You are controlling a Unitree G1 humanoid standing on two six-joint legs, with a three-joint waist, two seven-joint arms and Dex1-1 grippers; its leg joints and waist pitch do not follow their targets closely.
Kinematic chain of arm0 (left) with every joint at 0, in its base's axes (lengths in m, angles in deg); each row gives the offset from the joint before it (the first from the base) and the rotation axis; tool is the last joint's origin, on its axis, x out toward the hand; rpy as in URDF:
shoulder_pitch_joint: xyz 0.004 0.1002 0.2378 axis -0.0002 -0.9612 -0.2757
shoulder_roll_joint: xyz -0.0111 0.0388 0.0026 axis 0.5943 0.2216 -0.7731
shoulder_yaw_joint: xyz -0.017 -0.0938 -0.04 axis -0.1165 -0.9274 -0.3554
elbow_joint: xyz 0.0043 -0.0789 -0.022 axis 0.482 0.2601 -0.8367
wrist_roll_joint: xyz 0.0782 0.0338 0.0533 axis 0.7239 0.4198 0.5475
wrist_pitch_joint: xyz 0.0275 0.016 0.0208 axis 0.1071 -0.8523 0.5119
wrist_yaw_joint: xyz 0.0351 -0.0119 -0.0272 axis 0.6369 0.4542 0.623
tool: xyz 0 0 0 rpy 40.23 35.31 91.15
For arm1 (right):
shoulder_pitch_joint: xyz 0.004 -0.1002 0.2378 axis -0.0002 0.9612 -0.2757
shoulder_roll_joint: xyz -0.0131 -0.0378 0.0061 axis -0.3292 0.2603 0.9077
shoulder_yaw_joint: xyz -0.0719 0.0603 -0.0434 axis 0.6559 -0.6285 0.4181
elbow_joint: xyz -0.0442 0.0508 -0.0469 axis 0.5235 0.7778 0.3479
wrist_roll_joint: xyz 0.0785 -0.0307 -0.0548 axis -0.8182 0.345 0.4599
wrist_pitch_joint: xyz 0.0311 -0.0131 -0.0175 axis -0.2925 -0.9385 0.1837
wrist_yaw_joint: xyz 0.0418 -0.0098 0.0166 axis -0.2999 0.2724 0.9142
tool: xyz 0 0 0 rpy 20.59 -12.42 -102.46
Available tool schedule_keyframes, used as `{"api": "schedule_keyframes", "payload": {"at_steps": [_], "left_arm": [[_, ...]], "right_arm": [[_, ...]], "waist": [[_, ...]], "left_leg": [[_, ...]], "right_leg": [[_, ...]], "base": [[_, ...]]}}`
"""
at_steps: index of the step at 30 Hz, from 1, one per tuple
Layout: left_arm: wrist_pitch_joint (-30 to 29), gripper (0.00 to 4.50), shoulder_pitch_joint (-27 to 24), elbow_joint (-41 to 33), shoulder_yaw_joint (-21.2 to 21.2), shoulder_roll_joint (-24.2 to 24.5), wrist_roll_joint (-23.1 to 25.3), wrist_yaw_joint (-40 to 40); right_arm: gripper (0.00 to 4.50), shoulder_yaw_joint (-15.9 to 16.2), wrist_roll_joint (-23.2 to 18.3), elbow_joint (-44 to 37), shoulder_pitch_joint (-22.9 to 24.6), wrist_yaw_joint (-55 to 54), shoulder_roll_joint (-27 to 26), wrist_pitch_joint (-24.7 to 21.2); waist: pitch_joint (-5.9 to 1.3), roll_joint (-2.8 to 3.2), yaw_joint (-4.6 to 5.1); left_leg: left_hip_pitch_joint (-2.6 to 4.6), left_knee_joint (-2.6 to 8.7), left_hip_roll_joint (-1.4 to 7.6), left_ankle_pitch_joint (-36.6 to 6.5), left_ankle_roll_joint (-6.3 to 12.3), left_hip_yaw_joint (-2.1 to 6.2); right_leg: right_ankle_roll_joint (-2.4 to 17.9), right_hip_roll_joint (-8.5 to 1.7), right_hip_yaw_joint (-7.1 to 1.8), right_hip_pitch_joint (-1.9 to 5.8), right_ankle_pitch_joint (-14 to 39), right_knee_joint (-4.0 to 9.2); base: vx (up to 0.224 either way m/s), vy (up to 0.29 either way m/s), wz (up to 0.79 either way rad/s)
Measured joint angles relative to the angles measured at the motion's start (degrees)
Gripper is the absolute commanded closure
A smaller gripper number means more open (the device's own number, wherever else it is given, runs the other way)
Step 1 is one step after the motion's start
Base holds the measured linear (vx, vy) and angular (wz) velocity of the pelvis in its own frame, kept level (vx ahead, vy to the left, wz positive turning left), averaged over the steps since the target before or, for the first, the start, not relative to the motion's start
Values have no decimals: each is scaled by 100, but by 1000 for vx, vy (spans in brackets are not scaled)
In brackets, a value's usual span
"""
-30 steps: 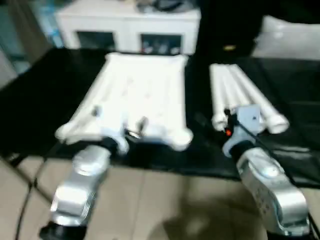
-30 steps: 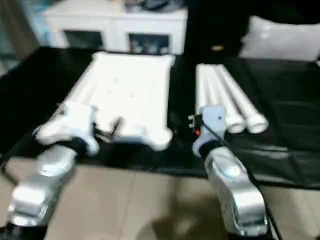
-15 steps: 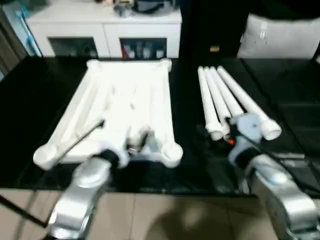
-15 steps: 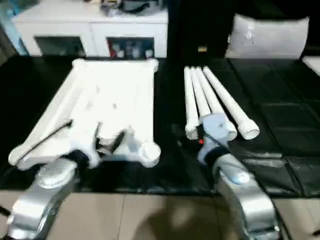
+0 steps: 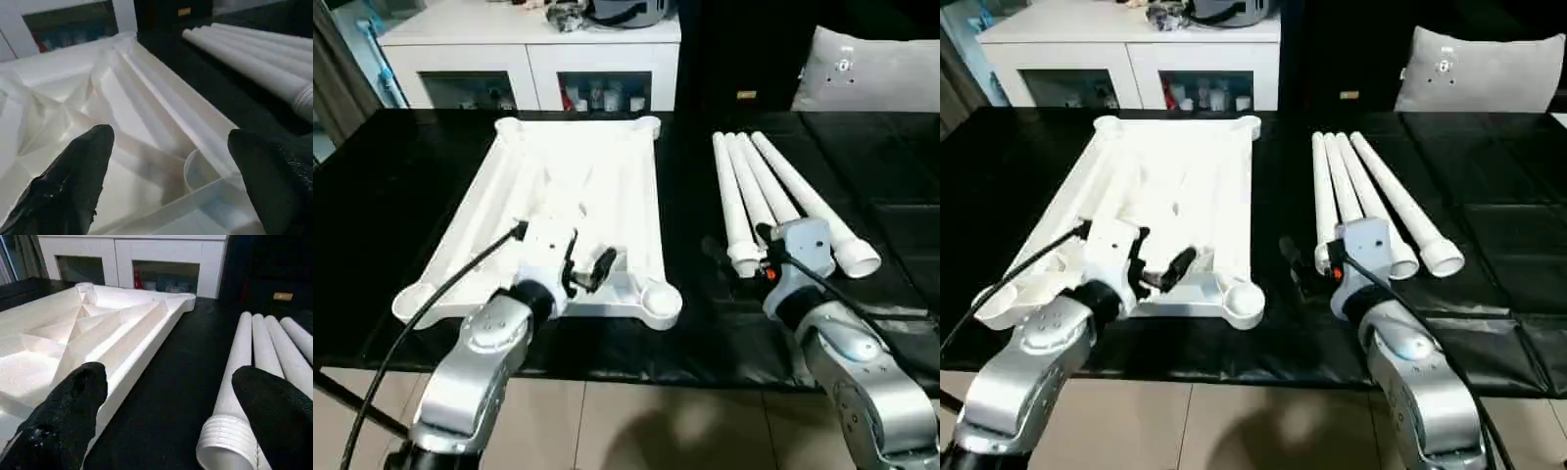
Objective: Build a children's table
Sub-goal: Move to table
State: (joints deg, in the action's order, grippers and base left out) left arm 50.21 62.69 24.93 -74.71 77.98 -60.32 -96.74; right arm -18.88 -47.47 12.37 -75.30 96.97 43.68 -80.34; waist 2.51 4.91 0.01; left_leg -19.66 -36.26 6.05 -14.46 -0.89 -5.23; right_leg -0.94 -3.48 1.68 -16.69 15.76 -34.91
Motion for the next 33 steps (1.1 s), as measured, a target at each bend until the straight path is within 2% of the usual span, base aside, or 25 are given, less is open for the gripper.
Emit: {"api": "schedule_keyframes", "payload": {"at_steps": [2,4,7,8,9,11,12,13,15,16,17,18,19,20,21,22,23,24,25,26,27,28,29,31,33], "left_arm": [[5,29,16,-2,-60,-4,-15,3],[5,29,32,1,-118,-3,-33,0],[9,29,45,6,-95,27,13,-6],[8,29,52,6,-95,27,7,-13],[5,29,51,7,-99,27,2,-18],[3,29,55,9,-120,58,3,-16],[3,29,56,11,-140,65,5,-9],[4,29,60,14,-164,59,6,0],[2,29,62,16,-153,14,2,-1],[1,29,53,15,-152,-3,0,-2],[1,29,53,-1,-155,-3,-1,-2],[1,29,40,-9,-175,5,0,0],[0,29,-28,-15,-264,52,4,9],[-35,29,-56,60,-326,96,11,22],[-49,29,-64,71,-361,91,12,36],[-40,29,-45,16,-363,46,4,48],[-18,29,-41,-41,-361,21,-8,41],[-12,29,-78,-44,-298,-74,-24,14],[-16,29,-131,-70,-129,-101,-108,-85],[-18,29,-183,-102,-46,-69,-149,-179],[-40,29,-206,-153,4,57,-186,-297],[-61,29,-194,-231,1,256,-225,-460],[-111,29,-179,-246,-29,375,-279,-584],[-235,29,-236,-244,-112,555,-363,-795],[-266,29,-235,-246,-107,726,-442,-1033]], "right_arm": [[0,27,0,0,-6,-51,-60,0],[0,80,57,4,-4,-61,-69,2],[0,133,112,58,-3,-62,-73,4],[0,132,112,99,-6,-62,-80,13],[0,132,113,179,-29,-61,-105,24],[0,164,112,293,-135,-46,-178,50],[0,206,113,309,-208,-27,-164,61],[0,252,114,312,-267,4,-139,118],[0,266,139,335,-286,78,-58,168],[0,283,166,375,-287,118,-17,179],[0,298,178,387,-288,164,19,195],[0,300,189,394,-296,194,26,217],[0,398,198,430,-454,230,-32,230],[0,492,193,399,-459,262,-109,245],[0,553,193,391,-446,297,-110,248],[0,553,192,393,-440,325,-49,248],[0,541,191,389,-442,344,42,249],[0,491,200,419,-399,345,131,242],[0,407,212,469,-356,346,211,225],[0,360,211,468,-336,359,253,225],[0,347,211,458,-331,406,291,231],[0,332,206,430,-324,500,320,261],[0,338,184,429,-317,587,347,267],[0,371,137,435,-256,755,362,266],[0,384,86,442,-239,913,483,267]], "waist": [[42,21,64],[41,35,119],[14,70,155],[10,73,155],[-2,80,139],[-10,62,155],[-21,26,156],[-57,-33,121],[-60,-43,0],[-80,-58,-120],[-98,-32,-215],[-109,-12,-259],[-108,-21,-165],[-114,-45,-105],[-115,-88,-62],[-125,-220,-25],[-116,-381,-31],[-98,-435,-38],[-89,-442,-96],[-86,-444,-126],[-93,-413,-150],[-104,-361,-149],[-89,-362,-164],[-40,-293,-196],[-2,-260,-196]], "left_leg": [[107,8,12,-33,-32,-16],[150,57,12,-37,-29,-19],[161,148,11,-42,-15,-22],[155,154,6,-34,31,-19],[194,159,9,-60,30,-33],[221,174,-22,-108,60,-31],[218,167,-51,-125,85,-32],[165,107,-95,-193,203,-23],[5,-180,-112,-331,640,28],[-108,-357,-79,-310,838,58],[-166,-406,-20,-305,803,66],[-124,-346,37,-387,650,130],[4,-197,60,-447,16,225],[42,-207,27,-443,-32,231],[103,-189,-14,-456,-30,221],[146,-170,-111,-461,-30,151],[170,-199,-219,-488,-18,66],[108,-322,-256,-525,135,34],[53,-473,-216,-435,408,62],[45,-400,-201,-321,350,76],[59,-280,-153,-282,164,109],[74,-166,-63,-342,-202,132],[44,-159,-3,-315,-315,138],[48,-161,57,-282,-296,154],[75,-159,87,-273,-279,116]], "right_leg": [[-61,-1,5,96,75,17],[-73,4,4,182,83,69],[-29,11,20,236,58,203],[-26,10,29,245,54,226],[-26,14,16,239,69,230],[77,0,45,151,171,119],[84,-37,39,110,233,17],[-54,-86,15,116,324,-58],[-114,29,-79,188,375,-50],[-108,72,-84,222,382,0],[-111,133,-84,238,384,35],[-123,194,-83,237,391,-5],[-202,138,8,-139,392,-506],[-300,47,75,-357,368,-874],[-362,-21,60,-572,330,-976],[-336,-153,28,-834,182,-769],[-95,-259,-71,-889,-223,-436],[-112,-249,-142,-850,-160,-508],[-78,-244,-159,-782,-167,-480],[-62,-217,-128,-725,-205,-427],[-46,-167,-88,-688,-238,-377],[-42,-72,-44,-683,-290,-308],[-32,-61,-5,-681,-349,-244],[59,-28,40,-590,-434,-71],[110,-41,50,-534,-472,-21]], "base": [[0,0,0],[0,0,0],[65,-1,1],[99,2,4],[153,-4,-6],[159,-12,-4],[133,-22,10],[133,-22,10],[123,-14,12],[118,-13,10],[104,-6,1],[199,-95,1],[199,-95,1],[252,-146,2],[76,-69,8],[76,-69,8],[-84,-47,10],[0,0,0],[0,0,0],[23,-52,0],[-22,-66,-10],[-22,-66,-10],[-69,-21,4],[-96,8,4],[-104,16,8]]}}
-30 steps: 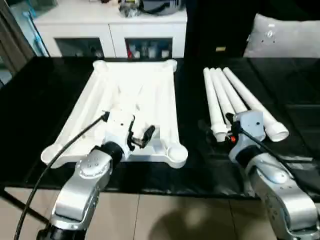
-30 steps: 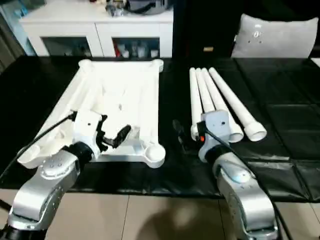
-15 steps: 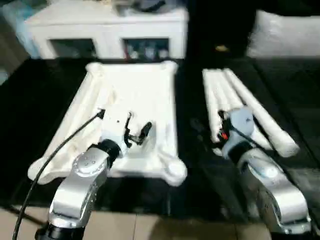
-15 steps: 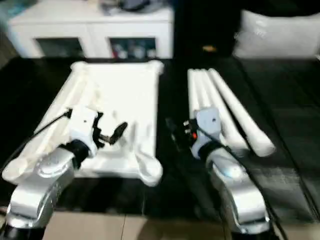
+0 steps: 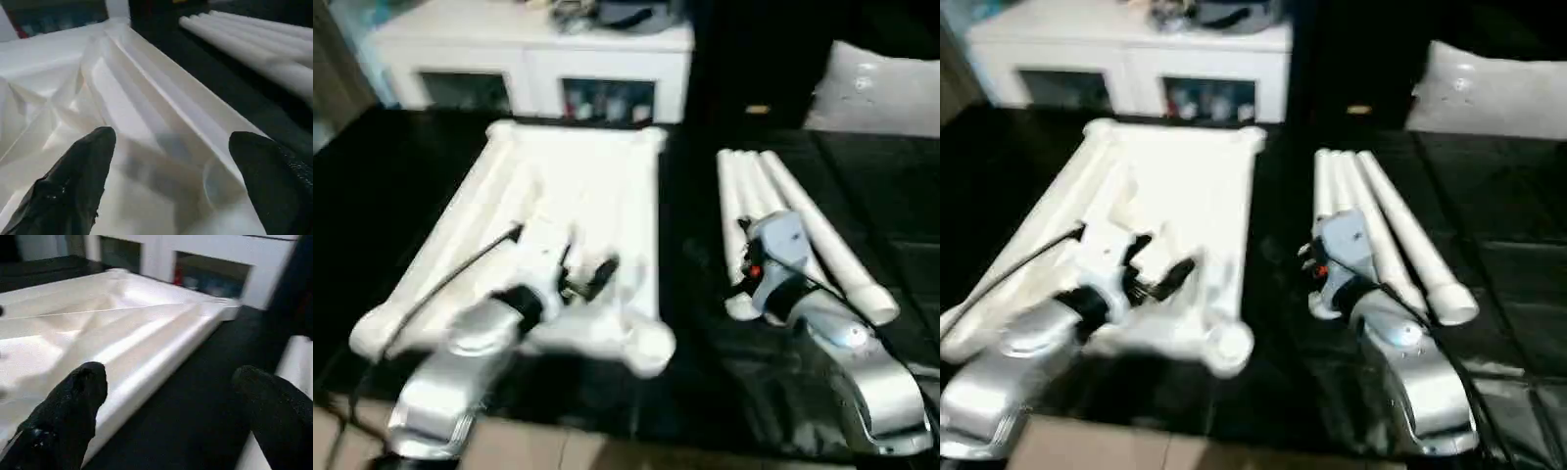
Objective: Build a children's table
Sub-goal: Move to table, then move table base
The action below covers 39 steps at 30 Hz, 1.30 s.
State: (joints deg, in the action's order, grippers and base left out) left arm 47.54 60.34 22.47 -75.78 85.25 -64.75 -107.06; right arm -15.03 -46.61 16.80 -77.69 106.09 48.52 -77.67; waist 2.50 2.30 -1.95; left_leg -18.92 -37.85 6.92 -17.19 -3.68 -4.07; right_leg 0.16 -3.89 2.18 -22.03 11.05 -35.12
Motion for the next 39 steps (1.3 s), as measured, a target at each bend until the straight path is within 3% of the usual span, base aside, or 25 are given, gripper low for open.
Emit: {"api": "schedule_keyframes", "payload": {"at_steps": [2,4,6,7,10,14,22,28,39], "left_arm": [[-5,29,21,-7,101,290,-38,-418],[35,29,66,-4,229,621,-86,-804],[185,29,178,58,438,948,-95,-1254],[324,49,262,103,568,1092,-92,-1527],[767,60,338,337,834,1299,15,-2124],[1000,92,460,633,1074,1604,59,-2775],[1679,150,1154,1657,1520,1687,465,-3342],[1935,212,1433,2184,1663,1598,499,-3809],[2562,313,1664,2969,1863,1632,814,-4079]], "right_arm": [[0,-2,-24,0,5,210,244,18],[0,-56,-151,4,30,500,425,-4],[0,-131,-522,-10,35,891,486,-169],[0,-132,-664,-26,35,1087,582,-266],[0,-129,-679,-24,36,1342,762,-258],[0,-43,-544,-12,36,1493,948,27],[0,251,-446,-71,94,2098,1422,10],[0,473,-461,-282,316,2366,1631,-76],[0,646,-356,-305,429,2401,1714,-108]], "waist": [[36,22,20],[60,42,38],[65,40,39],[67,38,35],[61,-10,36],[60,-14,33],[38,27,9],[38,36,52],[38,37,29]], "left_leg": [[48,3,43,8,6,-111],[69,14,55,8,6,-159],[71,29,59,9,7,-165],[70,41,63,25,9,-165],[69,131,77,160,-5,-194],[59,161,117,207,-21,-232],[-24,197,136,233,10,-256],[-16,198,142,232,8,-269],[-15,198,159,231,-35,-283]], "right_leg": [[-37,-39,0,41,22,4],[-42,-57,-6,54,25,11],[-43,-58,-4,50,25,16],[-43,-57,-1,48,25,15],[-36,-56,-3,13,16,7],[-28,-45,12,-11,-34,-1],[6,-40,23,-97,-48,5],[14,-40,21,-96,-51,8],[23,-39,26,-91,-57,6]], "base": [[-99,16,9],[-78,11,1],[-31,-1,0],[0,0,0],[0,0,0],[0,0,0],[0,0,0],[0,0,0],[0,0,0]]}}
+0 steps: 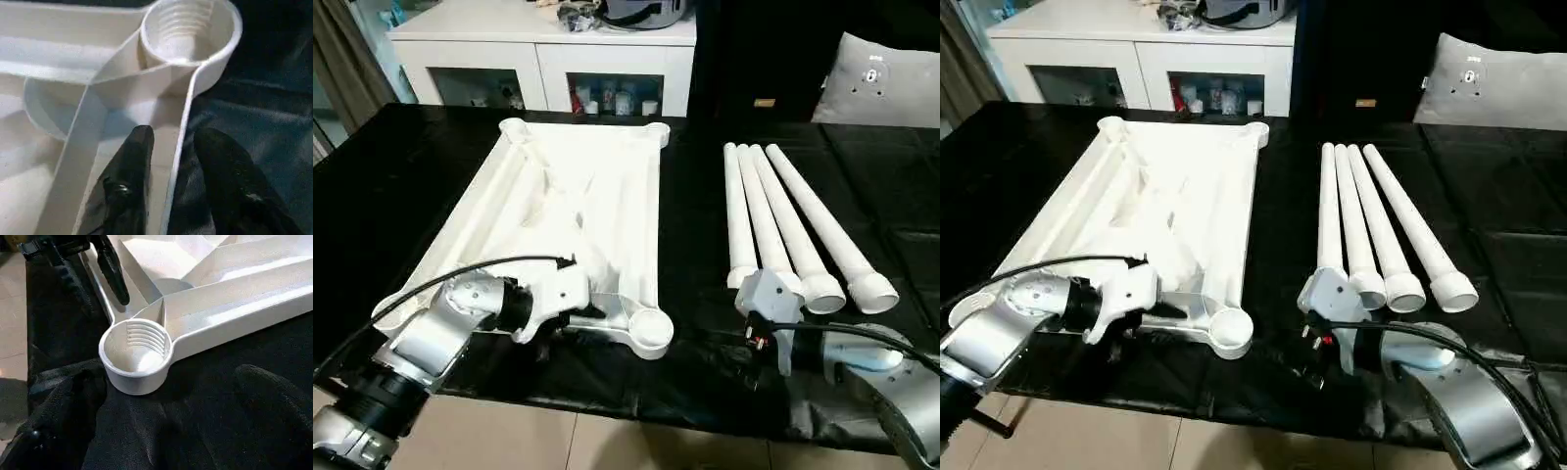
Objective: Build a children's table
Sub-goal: Move table base
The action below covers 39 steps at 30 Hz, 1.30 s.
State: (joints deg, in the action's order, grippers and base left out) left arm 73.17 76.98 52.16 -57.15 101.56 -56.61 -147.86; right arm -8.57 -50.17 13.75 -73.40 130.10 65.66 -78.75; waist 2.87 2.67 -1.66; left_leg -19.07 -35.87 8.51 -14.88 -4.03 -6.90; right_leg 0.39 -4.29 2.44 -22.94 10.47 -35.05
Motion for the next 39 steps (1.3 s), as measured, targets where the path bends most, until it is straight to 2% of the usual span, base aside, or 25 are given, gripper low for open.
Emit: {"api": "schedule_keyframes", "payload": {"at_steps": [4,7,12,19,25,31,32,35,36,39], "left_arm": [[169,339,51,165,41,-20,130,36],[249,384,59,236,58,-46,148,36],[405,412,93,363,60,-72,204,-18],[131,449,137,367,1,-508,189,262],[-17,449,141,374,-46,-701,190,544],[-49,449,123,324,-57,-712,199,541],[-48,405,122,316,-57,-714,200,543],[-55,393,98,208,-130,-726,160,559],[-76,377,82,102,-216,-718,87,554],[-349,352,56,-355,-474,-689,-175,540]], "right_arm": [[0,3,9,-107,9,-65,-25,-15],[0,12,15,-124,9,-109,-69,-24],[0,16,30,-131,5,-158,-124,-44],[0,14,28,-125,-102,-290,-218,-116],[0,-29,33,37,-277,-570,-430,-287],[0,-354,30,143,-582,-1107,-852,-401],[0,-378,27,142,-652,-1184,-905,-404],[0,-499,3,134,-849,-1493,-1120,-624],[0,-551,6,142,-933,-1628,-1228,-783],[0,-477,257,304,-1720,-2159,-1462,-2084]], "waist": [[0,2,-4],[0,2,-7],[-1,5,-1],[-1,4,132],[0,4,139],[3,3,134],[3,3,132],[4,1,126],[5,0,128],[11,11,170]], "left_leg": [[-1,1,2,1,2,0],[0,1,2,6,-9,-1],[1,1,7,13,-14,-3],[-3,13,10,13,-14,-11],[-9,20,26,16,-9,-13],[-11,20,27,15,-12,-21],[-11,21,28,15,-12,-21],[-12,21,29,15,-12,-22],[-12,21,30,16,-14,-21],[-6,21,31,26,-34,-31]], "right_leg": [[0,1,1,0,0,1],[5,0,1,0,-4,-1],[7,1,2,3,-8,-1],[7,1,3,-5,-9,6],[5,13,13,-11,-5,8],[5,11,11,-14,-5,9],[5,11,12,-14,-5,8],[5,11,12,-15,-5,9],[6,12,12,-15,-5,8],[22,12,8,-18,-16,3]], "base": [[0,0,0],[0,0,0],[0,0,0],[0,0,0],[0,0,0],[0,0,0],[0,0,0],[0,0,0],[0,0,0],[0,0,0]]}}
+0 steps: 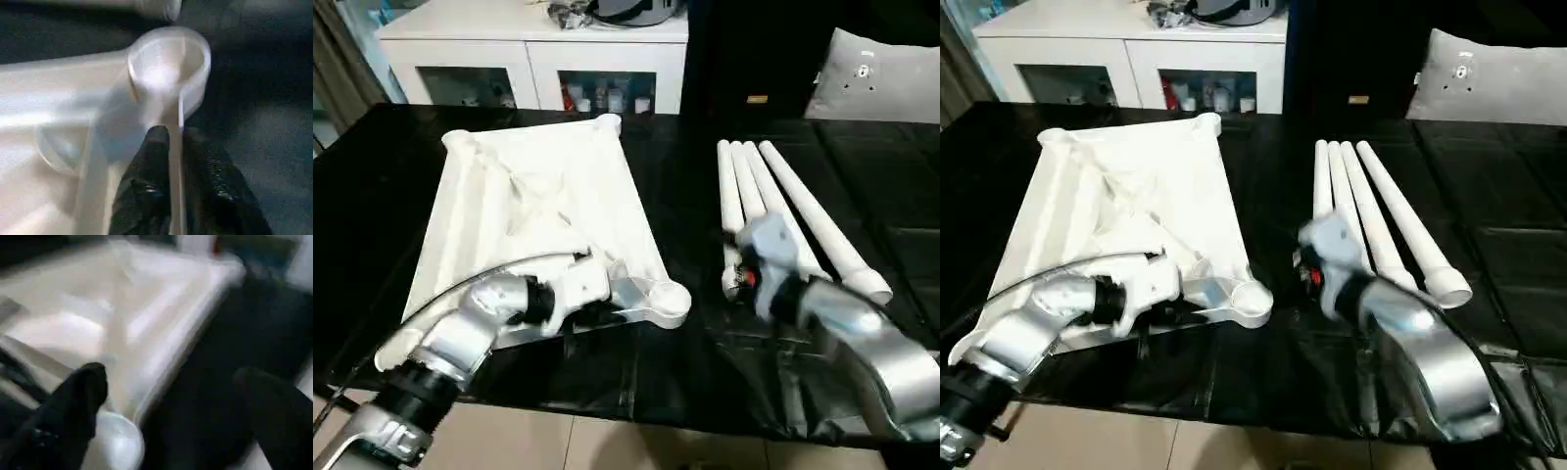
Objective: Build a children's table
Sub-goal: Move table base, then pick table leg
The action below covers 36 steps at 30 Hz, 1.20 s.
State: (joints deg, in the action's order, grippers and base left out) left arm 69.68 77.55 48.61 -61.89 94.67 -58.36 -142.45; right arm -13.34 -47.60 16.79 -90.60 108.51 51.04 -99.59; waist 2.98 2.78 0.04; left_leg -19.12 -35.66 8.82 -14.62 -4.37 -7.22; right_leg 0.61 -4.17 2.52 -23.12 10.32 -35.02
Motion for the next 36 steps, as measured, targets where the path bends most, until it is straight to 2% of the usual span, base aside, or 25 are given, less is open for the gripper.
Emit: {"api": "schedule_keyframes", "payload": {"at_steps": [1,3,8,13,19,28,36], "left_arm": [[-111,345,-3,-217,-93,24,-110,-7],[-300,321,-23,-459,-221,101,-217,-5],[-905,283,-314,-1079,-430,144,-351,225],[-1418,253,-428,-1729,-558,-5,-601,507],[-1830,253,-495,-2173,-635,-120,-749,766],[-2069,253,-539,-2291,-585,-122,-746,959],[-2134,253,-539,-2339,-572,-122,-746,1023]], "right_arm": [[0,-36,-2,58,-256,-123,-63,-360],[0,-129,-13,225,-538,-297,-252,-618],[0,-365,220,1388,-1203,-1044,-639,-845],[0,-641,430,2177,-1599,-1526,-856,-1076],[0,-882,429,2909,-1869,-1782,-971,-1068],[0,-1011,508,3628,-2128,-1857,-1037,-896],[0,-1032,479,4115,-2316,-1751,-1041,-819]], "waist": [[-1,-1,-15],[-2,1,-26],[2,6,-30],[8,15,-67],[9,17,-58],[15,28,-44],[16,29,-42]], "left_leg": [[5,0,6,3,-5,0],[7,3,14,7,-14,0],[3,7,18,18,-33,0],[-4,12,18,30,-54,-2],[1,13,23,38,-69,-6],[3,15,80,42,-76,-15],[3,17,81,46,-81,-28]], "right_leg": [[0,3,2,2,0,-5],[0,12,2,2,0,-9],[2,18,0,-2,-1,-10],[2,20,2,-4,-1,-6],[5,26,2,-4,-3,-10],[32,84,8,-8,-19,-8],[43,85,8,-11,-25,-7]], "base": [[0,0,0],[0,0,0],[0,0,0],[0,0,0],[0,0,0],[0,0,0],[0,0,0]]}}
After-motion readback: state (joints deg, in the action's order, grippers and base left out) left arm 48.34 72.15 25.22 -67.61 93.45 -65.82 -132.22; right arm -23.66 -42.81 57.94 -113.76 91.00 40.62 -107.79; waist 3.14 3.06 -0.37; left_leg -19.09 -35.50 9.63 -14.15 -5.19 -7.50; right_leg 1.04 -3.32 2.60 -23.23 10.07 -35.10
